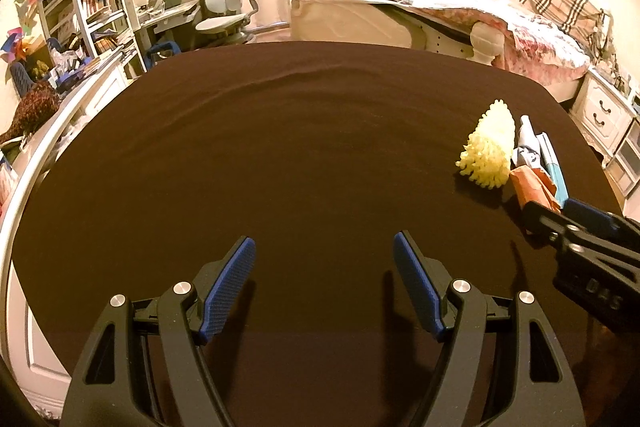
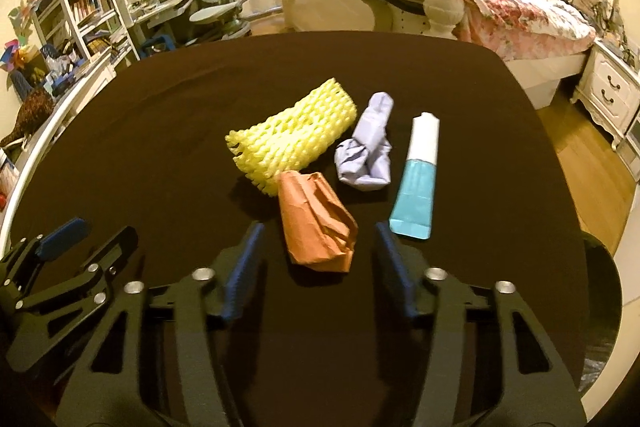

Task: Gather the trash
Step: 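Grasp the orange folded paper with the right gripper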

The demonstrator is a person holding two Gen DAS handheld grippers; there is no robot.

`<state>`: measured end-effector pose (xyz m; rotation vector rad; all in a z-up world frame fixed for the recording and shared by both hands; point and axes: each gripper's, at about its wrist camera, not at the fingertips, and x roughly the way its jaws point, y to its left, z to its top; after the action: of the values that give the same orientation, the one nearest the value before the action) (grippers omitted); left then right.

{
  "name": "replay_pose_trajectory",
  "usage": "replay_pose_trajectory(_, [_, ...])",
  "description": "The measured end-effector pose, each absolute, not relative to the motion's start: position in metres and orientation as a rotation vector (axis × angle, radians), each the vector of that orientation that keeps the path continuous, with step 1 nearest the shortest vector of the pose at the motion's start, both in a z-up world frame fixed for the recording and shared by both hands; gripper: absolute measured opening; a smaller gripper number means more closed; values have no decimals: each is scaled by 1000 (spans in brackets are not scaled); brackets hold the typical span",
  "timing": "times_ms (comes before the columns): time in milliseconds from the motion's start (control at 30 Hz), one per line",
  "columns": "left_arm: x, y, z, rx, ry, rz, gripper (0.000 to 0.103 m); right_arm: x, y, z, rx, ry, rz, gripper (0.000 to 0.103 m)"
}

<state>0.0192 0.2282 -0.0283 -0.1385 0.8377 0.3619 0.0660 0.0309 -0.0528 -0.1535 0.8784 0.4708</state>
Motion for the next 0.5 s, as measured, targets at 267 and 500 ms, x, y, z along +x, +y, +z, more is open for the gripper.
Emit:
replay_pose_trajectory(267, [18, 226, -28, -133, 833, 354, 72, 59, 25, -53, -166, 873, 473, 34])
replay_pose_trajectory(500, [22, 218, -27, -122, 829, 324, 72, 63, -25, -36, -103, 841, 414, 34])
